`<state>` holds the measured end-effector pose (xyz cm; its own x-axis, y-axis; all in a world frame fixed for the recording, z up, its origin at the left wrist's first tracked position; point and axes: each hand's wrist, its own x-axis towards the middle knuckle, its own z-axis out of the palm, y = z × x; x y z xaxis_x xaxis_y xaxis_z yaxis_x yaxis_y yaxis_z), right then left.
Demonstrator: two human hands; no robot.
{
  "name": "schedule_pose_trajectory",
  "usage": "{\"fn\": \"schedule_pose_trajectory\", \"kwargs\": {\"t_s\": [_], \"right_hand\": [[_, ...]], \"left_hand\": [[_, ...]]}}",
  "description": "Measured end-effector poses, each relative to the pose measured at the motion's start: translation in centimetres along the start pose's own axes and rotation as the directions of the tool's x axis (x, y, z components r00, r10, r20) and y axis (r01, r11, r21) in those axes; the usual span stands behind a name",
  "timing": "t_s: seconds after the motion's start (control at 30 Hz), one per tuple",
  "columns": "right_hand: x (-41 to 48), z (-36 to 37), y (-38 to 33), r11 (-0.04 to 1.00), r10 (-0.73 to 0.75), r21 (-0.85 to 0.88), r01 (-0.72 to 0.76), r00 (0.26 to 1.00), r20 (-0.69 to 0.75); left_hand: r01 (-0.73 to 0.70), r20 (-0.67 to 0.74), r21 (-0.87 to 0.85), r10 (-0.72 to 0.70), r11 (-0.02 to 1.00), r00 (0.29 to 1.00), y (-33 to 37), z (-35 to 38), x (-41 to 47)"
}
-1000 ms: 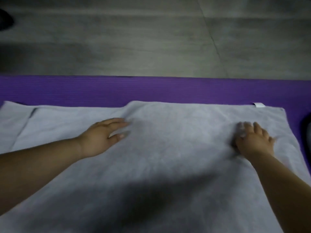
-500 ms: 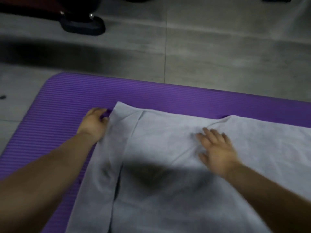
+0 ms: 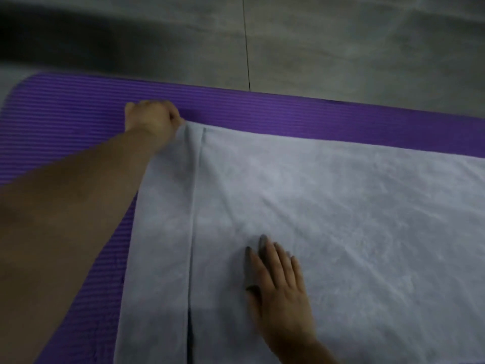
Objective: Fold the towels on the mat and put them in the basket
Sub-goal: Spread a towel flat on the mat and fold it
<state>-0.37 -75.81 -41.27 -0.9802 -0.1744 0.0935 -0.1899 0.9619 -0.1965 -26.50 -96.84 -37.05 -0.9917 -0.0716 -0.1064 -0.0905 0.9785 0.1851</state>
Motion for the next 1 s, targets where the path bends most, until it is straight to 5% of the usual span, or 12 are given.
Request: {"fn": "schedule_pose_trajectory", "kwargs": {"t_s": [0.17,0.37,0.6,0.7,0.8,0.9,1.0], "right_hand": [[0.3,0.6,-0.9,1.000,0.019,-0.019,-0.019,1.000,0.022],[-1.0,0.3,-1.1,1.000,-0.011,-0.005,0.011,1.000,-0.015],[-3.6,1.0,-4.2,0.981,-0.139,0.122,0.147,0.987,-0.076],[-3.7,-0.9,-6.1,0.912,-0.337,0.267,0.312,0.940,0.052],[-4.3,-2.0,-7.9,0.822,-0.527,0.367,0.435,0.826,0.202],[-5.3,-2.2,-8.9,0.843,-0.518,0.344,0.413,0.796,0.314],[-4.9,-2.8,-9.4,0.835,-0.421,0.478,0.273,0.875,0.237]], "left_hand": [[0.052,-0.022,0.003,-0.052,0.999,0.998,-0.7,-0.3,0.4],[0.172,-0.099,-0.420,-0.233,0.891,0.967,-4.2,1.9,-10.5],[0.499,0.259,-0.363,-0.429,0.787,0.865,-6.3,3.5,-32.7],[0.647,0.395,-0.427,-0.514,0.631,0.762,-4.0,2.4,-34.9],[0.633,0.415,-0.473,-0.479,0.612,0.773,-4.0,2.0,-34.8],[0.619,0.439,-0.703,-0.470,0.351,0.765,-3.8,1.0,-34.3],[0.514,0.472,-0.855,-0.306,0.070,0.826,-2.1,-0.4,-33.2]]}}
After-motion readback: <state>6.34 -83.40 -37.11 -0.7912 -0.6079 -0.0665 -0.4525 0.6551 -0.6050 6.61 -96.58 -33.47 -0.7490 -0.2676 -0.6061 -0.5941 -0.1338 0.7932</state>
